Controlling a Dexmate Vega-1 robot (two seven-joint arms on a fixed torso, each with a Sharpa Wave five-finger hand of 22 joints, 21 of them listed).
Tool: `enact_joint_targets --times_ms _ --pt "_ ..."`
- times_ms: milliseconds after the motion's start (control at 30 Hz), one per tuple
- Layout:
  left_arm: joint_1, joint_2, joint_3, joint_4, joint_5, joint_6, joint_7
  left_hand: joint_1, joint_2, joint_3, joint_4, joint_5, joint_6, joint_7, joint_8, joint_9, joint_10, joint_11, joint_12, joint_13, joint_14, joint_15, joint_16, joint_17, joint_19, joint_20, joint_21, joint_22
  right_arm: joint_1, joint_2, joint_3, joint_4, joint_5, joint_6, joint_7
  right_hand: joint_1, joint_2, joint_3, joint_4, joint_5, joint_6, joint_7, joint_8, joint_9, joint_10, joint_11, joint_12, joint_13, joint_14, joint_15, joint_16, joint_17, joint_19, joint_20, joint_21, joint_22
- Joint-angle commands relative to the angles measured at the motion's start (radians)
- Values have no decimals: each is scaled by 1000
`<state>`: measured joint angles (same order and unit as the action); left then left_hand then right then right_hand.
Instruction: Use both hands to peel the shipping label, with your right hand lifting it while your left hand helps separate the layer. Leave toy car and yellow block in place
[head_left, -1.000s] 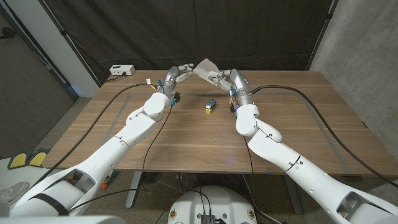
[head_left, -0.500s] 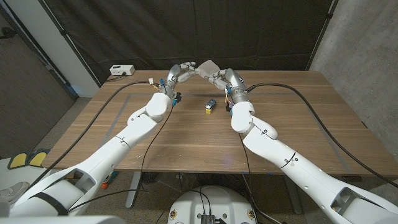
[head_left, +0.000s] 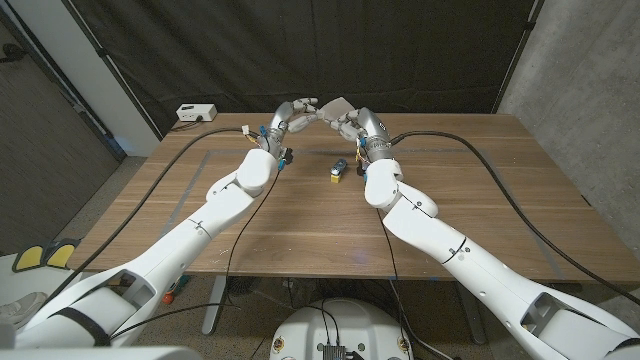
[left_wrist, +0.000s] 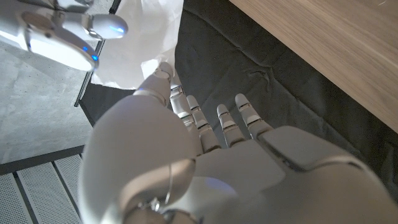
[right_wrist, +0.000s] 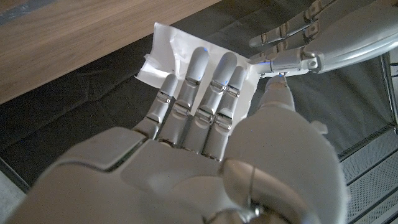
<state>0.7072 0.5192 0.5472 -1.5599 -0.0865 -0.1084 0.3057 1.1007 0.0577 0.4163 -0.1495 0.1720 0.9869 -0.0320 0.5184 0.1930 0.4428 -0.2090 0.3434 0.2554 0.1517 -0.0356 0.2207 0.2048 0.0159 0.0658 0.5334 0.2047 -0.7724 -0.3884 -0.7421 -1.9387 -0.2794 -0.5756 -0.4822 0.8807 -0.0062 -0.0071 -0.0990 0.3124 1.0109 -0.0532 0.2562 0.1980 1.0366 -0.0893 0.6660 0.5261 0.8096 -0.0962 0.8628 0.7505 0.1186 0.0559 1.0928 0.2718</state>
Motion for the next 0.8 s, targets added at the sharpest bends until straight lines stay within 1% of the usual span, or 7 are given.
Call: enact_joint_targets --times_ms 33,333,567,633,733,767,800 --pt "-10 -5 8 19 16 -29 -28 1 -8 5 1 6 165 94 -5 0 9 -3 -5 0 -4 -67 -6 1 3 -6 10 -1 26 22 -17 21 15 -13 -21 -17 2 -11 2 9 -12 5 -13 3 -15 10 -8 -2 0 -105 10 1 -6 5 15 7" --pt "-19 -1 18 31 63 -48 -19 2 -11 5 1 6 171 92 -11 -3 6 -2 -9 -1 -8 -68 -8 2 2 -6 11 -2 35 34 -24 43 14 -2 -50 -27 0 -20 7 10 -21 7 -24 4 -24 14 -9 -2 -1 -102 19 -4 -10 9 27 14" --pt "-24 4 25 33 102 -60 -10 3 -13 4 2 6 175 91 -16 -4 7 -3 -10 -1 -11 -69 -9 2 4 -10 12 -2 45 50 -30 65 10 -7 -71 -28 -1 -24 7 11 -21 7 -26 9 -25 8 -4 6 8 -106 27 -9 -5 11 38 19" --pt "-26 7 26 33 110 -62 -13 3 -13 4 2 6 175 90 -18 -4 7 -3 -10 -1 -11 -69 -8 2 3 -9 12 -2 48 55 -35 72 1 -11 -83 -27 -2 -26 6 12 -17 9 -24 13 -16 10 4 11 16 -106 32 -12 0 15 44 21" --pt "-28 7 28 34 118 -60 -14 3 -13 4 3 6 176 89 -20 -4 7 -3 -11 -1 -12 -70 -8 2 3 -9 13 -2 52 63 -42 78 -16 -27 -104 -26 -5 -30 5 13 6 16 -14 20 0 17 22 23 30 -104 46 -8 2 21 55 27" --pt "-30 6 28 35 117 -60 -17 3 -13 4 3 6 176 89 -20 -5 7 -3 -11 -1 -12 -69 -8 2 3 -8 12 -2 54 65 -45 79 -23 -34 -109 -22 -4 -30 3 14 10 16 -12 23 2 20 28 28 37 -104 54 -3 5 27 61 29" --pt "-31 5 28 37 119 -60 -16 3 -13 4 3 6 177 89 -21 -5 7 -3 -12 -1 -12 -70 -8 2 2 -10 12 -2 56 66 -49 82 -31 -37 -115 -15 -5 -30 0 15 16 17 -9 27 7 13 36 34 44 -105 59 -3 5 30 66 32"
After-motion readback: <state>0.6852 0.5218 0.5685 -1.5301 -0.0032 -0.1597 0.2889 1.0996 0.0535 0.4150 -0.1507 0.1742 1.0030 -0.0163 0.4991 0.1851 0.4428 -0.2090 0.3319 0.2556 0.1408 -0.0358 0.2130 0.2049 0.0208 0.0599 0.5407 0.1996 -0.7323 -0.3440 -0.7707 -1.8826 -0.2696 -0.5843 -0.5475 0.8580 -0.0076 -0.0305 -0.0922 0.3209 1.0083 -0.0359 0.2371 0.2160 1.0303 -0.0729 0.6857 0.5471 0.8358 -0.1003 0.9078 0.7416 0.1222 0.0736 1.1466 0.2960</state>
